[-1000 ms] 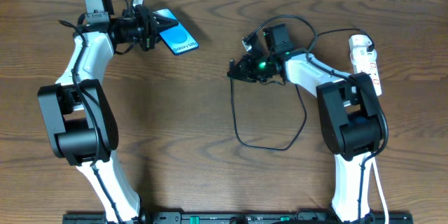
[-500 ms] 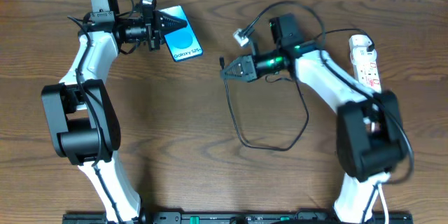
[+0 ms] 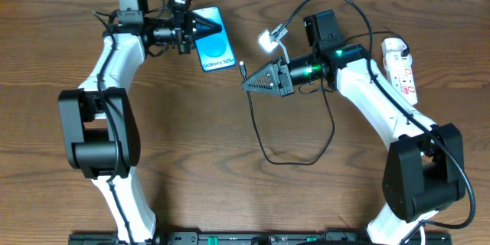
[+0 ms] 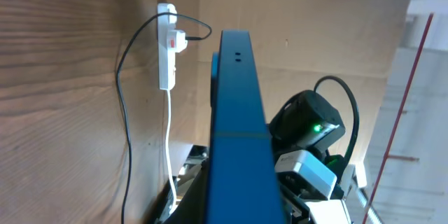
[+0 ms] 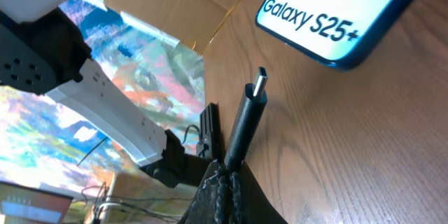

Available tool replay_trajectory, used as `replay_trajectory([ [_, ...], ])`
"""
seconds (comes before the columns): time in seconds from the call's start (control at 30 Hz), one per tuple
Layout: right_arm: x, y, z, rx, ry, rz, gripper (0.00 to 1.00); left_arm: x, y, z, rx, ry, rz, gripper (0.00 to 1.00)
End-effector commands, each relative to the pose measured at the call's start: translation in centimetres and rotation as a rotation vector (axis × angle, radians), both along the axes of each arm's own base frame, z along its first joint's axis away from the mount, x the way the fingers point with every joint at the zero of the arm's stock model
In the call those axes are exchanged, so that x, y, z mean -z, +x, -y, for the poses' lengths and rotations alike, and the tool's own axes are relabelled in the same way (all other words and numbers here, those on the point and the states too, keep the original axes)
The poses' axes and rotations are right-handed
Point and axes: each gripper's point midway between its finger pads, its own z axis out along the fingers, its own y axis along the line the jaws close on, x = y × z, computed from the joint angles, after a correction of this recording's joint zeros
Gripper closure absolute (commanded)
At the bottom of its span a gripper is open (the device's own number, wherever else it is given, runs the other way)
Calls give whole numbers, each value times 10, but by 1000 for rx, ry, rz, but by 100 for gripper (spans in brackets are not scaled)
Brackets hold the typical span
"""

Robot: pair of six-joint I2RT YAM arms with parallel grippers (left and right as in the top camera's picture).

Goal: Plug charger to phone and switch on socket
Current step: 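Lift the plug with the right gripper toward the phone's bottom port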

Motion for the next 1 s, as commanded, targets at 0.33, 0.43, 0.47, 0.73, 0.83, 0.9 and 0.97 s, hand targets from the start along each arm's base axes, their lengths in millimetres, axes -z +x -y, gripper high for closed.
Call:
replay_trajectory([
  [0.33, 11, -16, -2, -117, 174, -34, 99, -41, 2, 19, 71, -45, 133, 93],
  [0.43, 22, -11, -3, -125, 191, -63, 99, -48, 5, 20, 70, -49, 143, 93],
  [0.47, 27, -8, -3, -124, 188, -75, 99, -51, 6, 20, 70, -50, 146, 93],
  [0.73, 30, 10, -10, -124, 195, -56, 99, -56, 7, 20, 68, -53, 150, 93],
  [0.83, 22, 17, -12, -125, 201, -38, 99, -56, 7, 20, 68, -53, 149, 92],
  [0.9, 19, 18, -14, -129, 203, -31, 99, -56, 7, 20, 68, -53, 149, 93],
  [0.97, 17, 17, -17, -135, 204, -30, 99, -56, 7, 20, 67, -53, 150, 92],
])
